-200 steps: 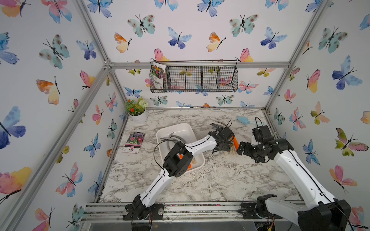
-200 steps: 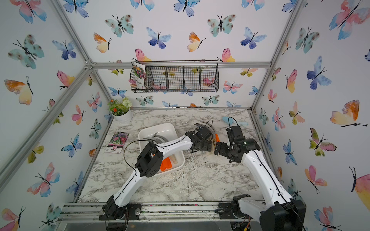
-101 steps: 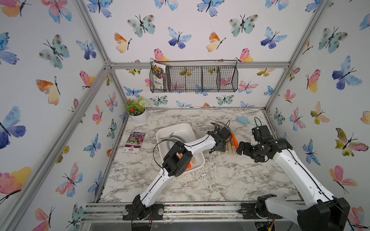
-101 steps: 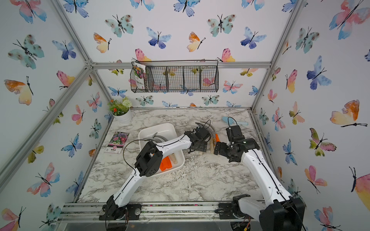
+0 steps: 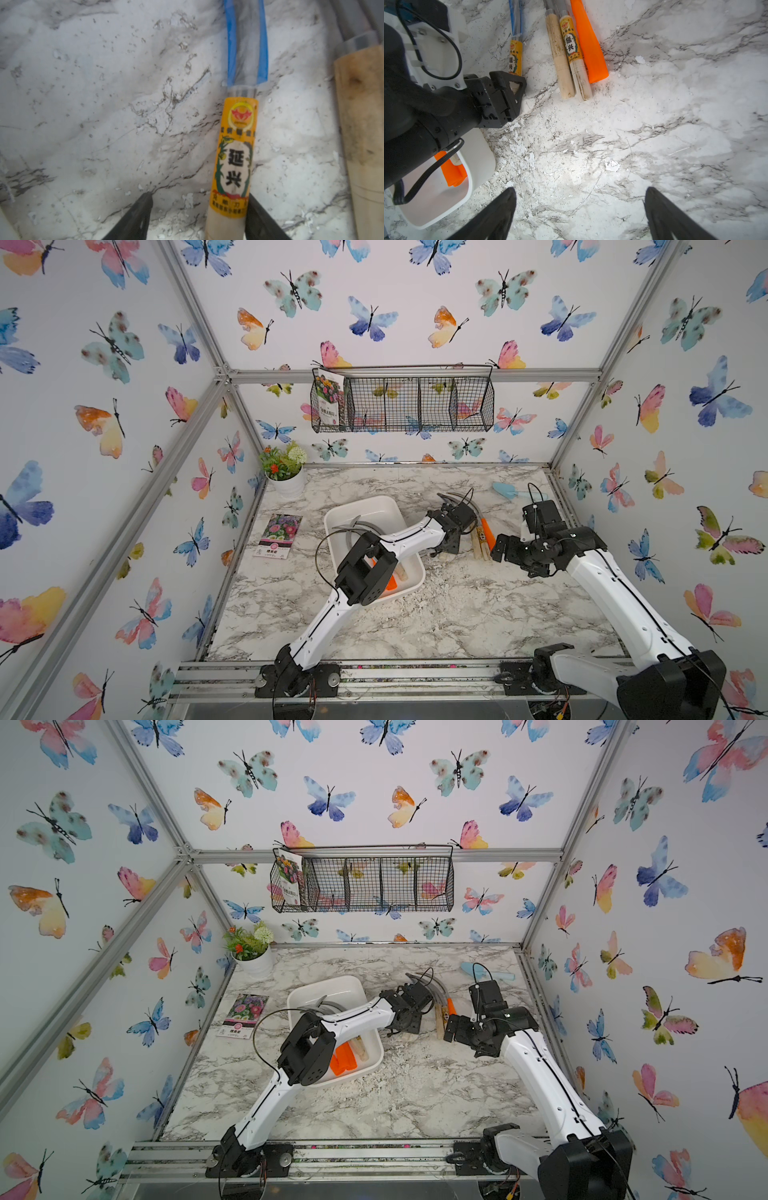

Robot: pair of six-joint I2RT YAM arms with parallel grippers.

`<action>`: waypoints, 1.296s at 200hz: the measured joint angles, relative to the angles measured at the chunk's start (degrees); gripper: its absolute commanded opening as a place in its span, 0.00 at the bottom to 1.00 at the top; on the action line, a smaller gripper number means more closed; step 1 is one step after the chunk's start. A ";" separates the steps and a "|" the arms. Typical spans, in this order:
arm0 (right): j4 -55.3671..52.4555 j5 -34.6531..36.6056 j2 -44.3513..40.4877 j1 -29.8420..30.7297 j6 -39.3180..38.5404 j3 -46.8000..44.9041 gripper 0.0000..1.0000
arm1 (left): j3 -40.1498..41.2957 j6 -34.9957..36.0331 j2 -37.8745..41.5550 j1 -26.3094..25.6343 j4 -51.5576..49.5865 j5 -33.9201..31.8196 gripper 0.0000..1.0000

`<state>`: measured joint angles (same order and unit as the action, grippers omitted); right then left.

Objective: Put small sickles into storage boxes
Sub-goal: Pick up the sickle at the center of the board.

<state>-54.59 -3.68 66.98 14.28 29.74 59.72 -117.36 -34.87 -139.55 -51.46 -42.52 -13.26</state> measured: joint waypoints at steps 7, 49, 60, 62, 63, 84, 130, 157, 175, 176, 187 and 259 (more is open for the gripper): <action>0.07 0.00 0.13 0.00 -0.09 0.00 0.98 | 0.48 0.15 0.26 0.02 0.24 0.11 0.50; 0.63 -0.02 1.20 0.00 -0.46 0.00 0.98 | 3.74 0.37 2.10 0.66 1.88 1.05 0.23; 0.85 -0.04 1.33 0.00 -0.46 0.00 0.98 | 4.87 -0.37 2.75 0.90 2.54 1.33 0.23; 0.90 -0.04 1.38 0.00 -0.48 0.00 0.98 | 4.98 -0.17 2.82 0.92 2.67 1.42 0.23; 0.90 -0.04 1.38 0.00 -0.48 0.00 0.98 | 5.16 -0.09 2.91 0.98 2.75 1.57 0.23; 1.22 -0.22 1.51 0.00 -0.52 0.00 0.98 | 6.93 -0.22 3.91 1.29 4.00 2.64 0.13; 1.86 -0.70 1.51 0.00 -0.68 0.00 0.98 | 8.74 -0.55 4.94 1.57 5.64 3.65 0.03; 2.71 -1.11 1.51 0.00 -0.68 -0.02 0.98 | 9.66 -0.61 5.88 1.53 5.18 4.79 0.02; 2.91 -1.36 1.51 0.00 -0.72 -0.02 0.98 | 10.03 -0.70 6.38 1.51 4.39 5.55 0.02; 2.91 -1.38 1.51 0.00 -0.74 -0.02 0.98 | 10.05 -0.70 6.43 1.51 4.26 5.66 0.02; 2.93 -1.53 1.51 0.00 -0.83 -0.02 0.98 | 10.08 -0.72 6.54 1.49 3.74 5.86 0.02; 2.97 -2.82 2.47 0.00 -1.20 0.02 0.98 | 11.23 -1.03 10.21 1.49 -0.79 8.07 0.02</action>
<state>-51.62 -6.50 69.45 14.28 28.53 59.75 -106.13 -35.90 -129.34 -49.98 -43.31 -5.19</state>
